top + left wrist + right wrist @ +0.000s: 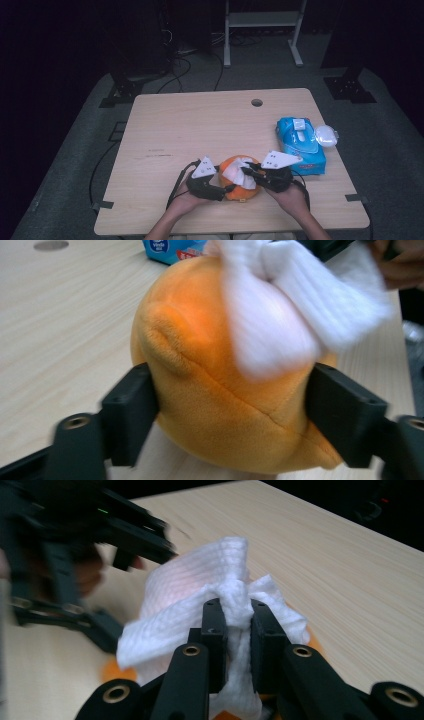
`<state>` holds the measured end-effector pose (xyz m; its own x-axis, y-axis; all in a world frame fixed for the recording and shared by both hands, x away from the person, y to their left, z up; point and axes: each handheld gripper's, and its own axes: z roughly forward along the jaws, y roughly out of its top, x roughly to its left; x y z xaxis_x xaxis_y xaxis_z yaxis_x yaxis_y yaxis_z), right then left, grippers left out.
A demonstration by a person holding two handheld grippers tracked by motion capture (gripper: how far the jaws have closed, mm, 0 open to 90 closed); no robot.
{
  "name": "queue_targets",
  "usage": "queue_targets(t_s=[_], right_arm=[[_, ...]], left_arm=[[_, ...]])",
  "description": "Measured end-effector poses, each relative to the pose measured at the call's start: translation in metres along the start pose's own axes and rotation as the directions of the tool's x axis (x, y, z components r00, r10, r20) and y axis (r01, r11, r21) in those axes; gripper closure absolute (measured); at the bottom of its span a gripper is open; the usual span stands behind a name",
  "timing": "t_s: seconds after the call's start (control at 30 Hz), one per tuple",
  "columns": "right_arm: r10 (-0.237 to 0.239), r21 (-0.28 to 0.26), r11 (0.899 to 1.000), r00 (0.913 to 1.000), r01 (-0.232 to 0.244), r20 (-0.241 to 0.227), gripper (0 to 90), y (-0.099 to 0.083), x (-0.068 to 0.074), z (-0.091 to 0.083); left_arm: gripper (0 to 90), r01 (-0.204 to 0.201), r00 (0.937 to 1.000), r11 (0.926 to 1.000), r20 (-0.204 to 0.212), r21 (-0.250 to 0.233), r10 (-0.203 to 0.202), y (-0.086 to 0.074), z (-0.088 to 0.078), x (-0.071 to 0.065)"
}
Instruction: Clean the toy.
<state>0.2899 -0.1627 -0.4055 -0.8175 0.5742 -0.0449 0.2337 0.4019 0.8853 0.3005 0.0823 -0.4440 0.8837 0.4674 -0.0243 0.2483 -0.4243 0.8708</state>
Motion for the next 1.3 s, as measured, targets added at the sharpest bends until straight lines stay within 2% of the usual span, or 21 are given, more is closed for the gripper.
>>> queue_targets(t_s=[0.03,0.13,0.2,0.23,0.3,0.37,0.4,0.47,0.5,0.57,0.63,0.7,0.73,0.87,0.93,1.0,1.07,1.13,1.2,1.23,1.3], right_arm=[[-0.014,0.001,1.0,0.9999,0.014,-0.001,78.7,0.002,0.001,0.001],[0.018,0.009,1.0,0.9989,-0.018,0.043,78.7,-0.001,-0.01,-0.002],[0.062,0.018,0.998,0.9965,-0.063,0.057,78.8,-0.009,-0.019,-0.004],[0.093,0.009,0.996,0.9947,-0.093,0.045,78.8,-0.011,-0.019,-0.005],[0.103,-0.003,0.995,0.9947,-0.103,0.007,78.7,-0.01,-0.013,-0.006],[0.097,-0.017,0.995,0.9945,-0.098,-0.038,78.7,-0.005,-0.002,-0.004],[0.082,-0.021,0.996,0.9956,-0.083,-0.046,78.7,-0.001,0.003,-0.002],[0.049,-0.019,0.999,0.9978,-0.05,-0.045,78.6,0.004,0.009,0.003],[0.039,-0.016,0.999,0.9987,-0.039,-0.034,78.6,0.005,0.009,0.004],[0.065,-0.022,0.998,0.9978,-0.065,-0.011,78.6,0.003,0.0,0.003],[0.096,-0.018,0.995,0.9947,-0.095,0.037,78.6,-0.004,-0.013,-0.002],[0.126,-0.017,0.992,0.9912,-0.125,0.043,78.6,-0.01,-0.018,-0.006],[0.125,-0.018,0.992,0.9911,-0.125,0.046,78.6,-0.011,-0.017,-0.007],[0.07,-0.034,0.997,0.9974,-0.07,0.015,78.6,0.001,0.003,-0.003],[0.03,-0.04,0.999,0.9995,-0.029,0.012,78.6,0.008,0.012,0.002],[0.02,-0.038,0.999,0.9995,-0.02,0.022,78.6,0.01,0.012,0.005],[0.041,-0.035,0.999,0.9978,-0.04,0.052,78.6,0.006,0.003,0.003],[0.097,-0.031,0.995,0.9916,-0.095,0.086,78.7,-0.001,-0.01,0.0],[0.131,-0.028,0.991,0.9858,-0.129,0.106,78.7,-0.007,-0.017,-0.003],[0.14,-0.031,0.99,0.9843,-0.137,0.107,78.7,-0.007,-0.017,-0.004],[0.122,-0.042,0.992,0.9872,-0.118,0.103,78.8,-0.003,-0.01,-0.003]], left_arm=[[29.1,-0.006,1.0,1.0,-0.006,0.004,0.006,0.001,-0.001,0.0],[29.4,0.003,1.0,1.0,0.002,-0.007,-0.003,0.001,-0.001,0.001],[23.0,0.062,0.9978,0.9979,0.023,-0.021,-0.062,0.002,0.0,0.003],[18.6,0.088,0.9957,0.9959,0.03,-0.016,-0.088,0.003,0.001,0.003],[16.7,0.116,0.9928,0.9933,0.033,-0.008,-0.115,0.003,0.003,0.002],[24.3,0.079,0.9968,0.9968,0.01,-0.012,-0.079,0.004,0.002,-0.002],[27.5,0.041,0.9991,0.9991,-0.002,-0.011,-0.041,0.004,0.002,-0.005],[31.5,-0.015,0.9996,0.9999,-0.026,0.001,0.015,0.006,0.002,-0.01],[32.7,-0.033,0.999,0.9995,-0.032,0.001,0.033,0.006,0.001,-0.011],[33.6,-0.051,0.9983,0.9987,-0.028,0.001,0.051,0.005,0.001,-0.011],[32.8,-0.035,0.9992,0.9993,-0.018,-0.009,0.035,0.005,0.001,-0.01],[28.2,-0.018,0.9998,0.9997,-0.001,-0.016,0.018,0.006,0.002,-0.01],[28.4,-0.032,0.9995,0.9994,-0.004,-0.014,0.032,0.006,0.003,-0.012],[32.2,-0.101,0.9947,0.9949,-0.021,0.007,0.101,0.008,0.003,-0.019],[33.2,-0.121,0.9921,0.9926,-0.031,0.012,0.121,0.008,0.003,-0.022],[33.8,-0.126,0.9914,0.992,-0.034,0.014,0.126,0.007,0.002,-0.022],[34.1,-0.135,0.9903,0.9908,-0.032,0.013,0.135,0.006,0.002,-0.022],[34.1,-0.134,0.9905,0.9909,-0.027,0.009,0.134,0.006,0.002,-0.022],[34.2,-0.144,0.9893,0.9896,-0.024,0.009,0.144,0.007,0.003,-0.023],[34.5,-0.146,0.9889,0.9892,-0.023,0.011,0.147,0.007,0.003,-0.023],[35.0,-0.15,0.9884,0.9886,-0.019,0.012,0.151,0.006,0.003,-0.022]])
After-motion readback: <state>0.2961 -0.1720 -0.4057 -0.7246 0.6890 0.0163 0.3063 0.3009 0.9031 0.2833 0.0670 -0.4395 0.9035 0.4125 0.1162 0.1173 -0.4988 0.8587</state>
